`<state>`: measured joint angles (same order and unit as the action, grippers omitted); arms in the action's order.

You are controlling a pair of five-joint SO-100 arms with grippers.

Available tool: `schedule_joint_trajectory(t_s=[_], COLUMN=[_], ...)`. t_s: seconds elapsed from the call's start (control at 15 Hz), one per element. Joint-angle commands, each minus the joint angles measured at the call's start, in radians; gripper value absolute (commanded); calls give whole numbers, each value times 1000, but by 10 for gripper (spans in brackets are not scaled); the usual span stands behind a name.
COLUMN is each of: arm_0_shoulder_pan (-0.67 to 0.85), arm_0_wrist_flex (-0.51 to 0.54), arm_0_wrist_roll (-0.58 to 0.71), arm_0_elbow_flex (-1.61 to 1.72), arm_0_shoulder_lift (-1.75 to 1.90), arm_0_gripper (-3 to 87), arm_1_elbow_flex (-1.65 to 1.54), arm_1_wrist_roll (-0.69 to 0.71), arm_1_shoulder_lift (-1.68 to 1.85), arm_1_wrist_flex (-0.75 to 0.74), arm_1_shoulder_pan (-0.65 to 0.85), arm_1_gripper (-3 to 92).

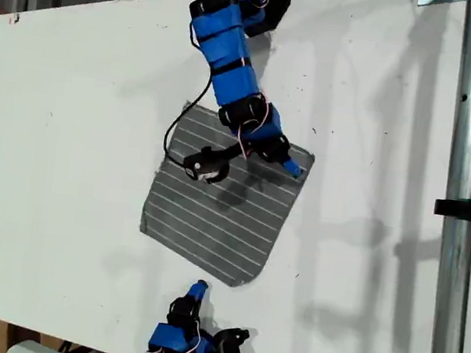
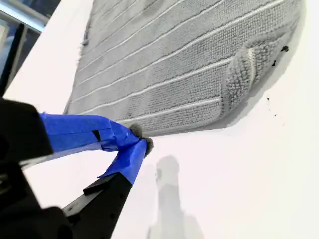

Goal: Grasp corners of a towel and fold twice.

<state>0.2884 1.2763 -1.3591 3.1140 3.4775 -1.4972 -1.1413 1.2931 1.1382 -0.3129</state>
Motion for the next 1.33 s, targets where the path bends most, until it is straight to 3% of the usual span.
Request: schedule_joint_trajectory(t_s=[0.0,0.33,0.47,0.53,0.67,0.73,0.87,1.07,1.27], arm_0_shoulder_pan=[9,11,12,6,-5,-2,5,-129,-276], arm_0_wrist_flex=[-21,-21,-20,-35,-43,3,64,103,169], arm_0_wrist_roll=[2,2,-5,-14,-35,-43,-28,28,207], arm_0_elbow_flex=[8,8,8,5,-43,-129,-397,-888,-1238], arm_0_shoulder_lift=[2,2,2,2,2,-15,-287,-885,-1307], arm_0_gripper=[-27,-27,-27,-28,-29,-29,-29,-29,-29], arm_1_elbow_flex=[32,84,147,150,146,143,138,138,129], arm_1_wrist_roll=[6,5,23,29,64,77,84,103,110], arm_1_shoulder_lift=[-51,-184,-265,-253,-225,-219,-209,-193,-172], arm_1_wrist_flex=[-25,-29,-25,-34,-31,-31,-26,-25,-12], arm_1_shoulder_pan=[5,-29,-26,-18,3,11,26,44,51], arm_1_gripper=[291,266,48,0,-1,-1,-1,-1,-1])
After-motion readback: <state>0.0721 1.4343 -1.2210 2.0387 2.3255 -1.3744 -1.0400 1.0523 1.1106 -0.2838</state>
